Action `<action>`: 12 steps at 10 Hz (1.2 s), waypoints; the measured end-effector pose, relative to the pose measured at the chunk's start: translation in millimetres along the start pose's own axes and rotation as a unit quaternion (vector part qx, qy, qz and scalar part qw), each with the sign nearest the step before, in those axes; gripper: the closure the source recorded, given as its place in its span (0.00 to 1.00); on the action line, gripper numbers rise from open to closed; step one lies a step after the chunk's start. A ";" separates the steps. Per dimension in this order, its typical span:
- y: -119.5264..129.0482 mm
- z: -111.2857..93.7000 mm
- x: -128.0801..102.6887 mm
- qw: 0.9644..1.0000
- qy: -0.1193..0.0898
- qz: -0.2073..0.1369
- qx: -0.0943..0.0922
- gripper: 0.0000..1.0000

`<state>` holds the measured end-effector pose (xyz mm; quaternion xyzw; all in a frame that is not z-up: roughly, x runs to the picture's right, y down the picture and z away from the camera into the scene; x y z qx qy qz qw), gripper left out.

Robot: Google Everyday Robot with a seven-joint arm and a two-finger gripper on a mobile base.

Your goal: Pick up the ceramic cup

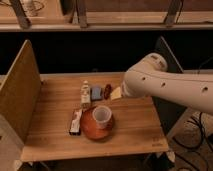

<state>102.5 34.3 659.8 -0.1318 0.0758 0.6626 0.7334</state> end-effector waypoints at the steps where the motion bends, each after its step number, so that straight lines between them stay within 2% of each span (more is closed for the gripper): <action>1: -0.5 -2.0 -2.4 1.000 -0.003 -0.006 0.002 0.20; 2: 0.6 -4.0 -6.5 1.000 -0.004 -0.015 0.003 0.20; 4: 22.1 5.4 -12.7 0.998 0.014 -0.057 -0.003 0.20; 6: 28.3 22.3 -4.6 0.997 0.043 -0.066 -0.009 0.20; 8: 35.2 43.8 9.3 0.994 0.081 -0.073 -0.012 0.20; 9: 33.9 47.6 12.2 0.993 0.088 -0.072 -0.010 0.20; 12: 33.5 47.3 11.6 0.994 0.088 -0.072 -0.010 0.20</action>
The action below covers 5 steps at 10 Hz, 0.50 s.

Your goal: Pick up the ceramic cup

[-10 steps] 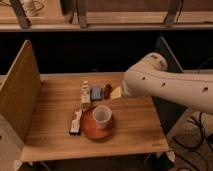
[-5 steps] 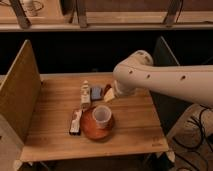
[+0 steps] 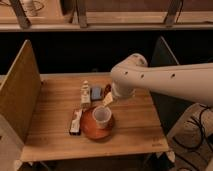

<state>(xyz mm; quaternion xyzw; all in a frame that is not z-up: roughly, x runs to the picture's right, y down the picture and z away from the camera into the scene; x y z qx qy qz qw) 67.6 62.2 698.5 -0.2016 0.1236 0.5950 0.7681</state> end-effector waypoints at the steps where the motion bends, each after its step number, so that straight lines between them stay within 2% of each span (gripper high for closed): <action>1: -0.3 -0.4 -0.5 1.000 -0.002 -0.001 0.000 0.20; 2: 0.2 7.5 4.3 1.000 0.002 -0.008 0.000 0.20; 5: 24.2 41.9 24.7 0.999 0.023 -0.039 -0.017 0.20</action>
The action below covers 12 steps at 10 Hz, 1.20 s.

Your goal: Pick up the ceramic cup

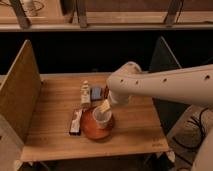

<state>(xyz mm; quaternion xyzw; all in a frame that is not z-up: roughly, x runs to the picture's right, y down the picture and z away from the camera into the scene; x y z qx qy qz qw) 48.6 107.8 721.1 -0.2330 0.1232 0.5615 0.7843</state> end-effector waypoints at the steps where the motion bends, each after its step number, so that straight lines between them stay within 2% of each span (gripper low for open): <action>1: 2.6 10.5 7.3 1.000 0.010 0.006 -0.004 0.20; 3: 2.6 24.9 12.5 1.000 0.020 0.021 -0.004 0.20; 6: -11.1 47.4 8.7 0.999 0.026 0.035 0.015 0.20; 7: -12.7 56.5 3.5 0.999 0.028 0.036 0.016 0.20; 9: -5.0 73.1 -8.7 0.999 0.033 0.032 0.009 0.20; 10: 9.0 83.2 -17.4 0.999 0.035 0.025 -0.007 0.26; 12: 33.4 89.2 -28.7 0.999 0.031 0.007 -0.036 0.44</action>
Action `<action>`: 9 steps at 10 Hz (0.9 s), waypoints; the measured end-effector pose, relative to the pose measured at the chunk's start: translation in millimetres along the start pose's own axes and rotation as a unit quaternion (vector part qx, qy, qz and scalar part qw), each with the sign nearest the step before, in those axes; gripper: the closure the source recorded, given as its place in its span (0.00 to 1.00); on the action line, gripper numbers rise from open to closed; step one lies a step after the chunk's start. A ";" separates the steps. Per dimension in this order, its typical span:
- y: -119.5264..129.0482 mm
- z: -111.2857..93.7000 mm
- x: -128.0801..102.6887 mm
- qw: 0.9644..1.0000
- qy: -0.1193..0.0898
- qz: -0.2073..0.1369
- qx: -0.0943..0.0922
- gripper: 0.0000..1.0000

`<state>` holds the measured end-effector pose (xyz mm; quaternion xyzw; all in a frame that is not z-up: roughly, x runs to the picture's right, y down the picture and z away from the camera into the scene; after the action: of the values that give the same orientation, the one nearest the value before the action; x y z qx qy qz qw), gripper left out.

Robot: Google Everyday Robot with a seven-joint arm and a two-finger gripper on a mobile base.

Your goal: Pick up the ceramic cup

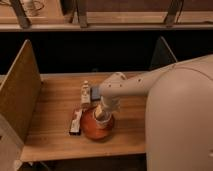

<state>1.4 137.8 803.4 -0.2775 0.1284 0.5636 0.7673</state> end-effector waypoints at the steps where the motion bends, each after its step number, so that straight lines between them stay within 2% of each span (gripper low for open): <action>1: 10.0 -0.9 -5.4 1.000 -0.006 -0.008 -0.014 0.54; 3: 21.3 -8.9 -11.9 0.999 -0.020 -0.015 -0.039 0.73; 4: 23.2 -12.8 -11.2 0.998 -0.025 -0.015 -0.051 0.86; 5: 22.3 -16.3 -10.4 0.998 -0.029 -0.012 -0.059 0.95; 7: 15.3 -25.9 -9.5 0.997 -0.042 0.000 -0.070 1.00; 9: 7.5 -53.2 -18.3 0.993 -0.081 0.014 -0.080 1.00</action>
<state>-5.6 94.5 767.4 -0.2894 0.0238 0.6034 0.7427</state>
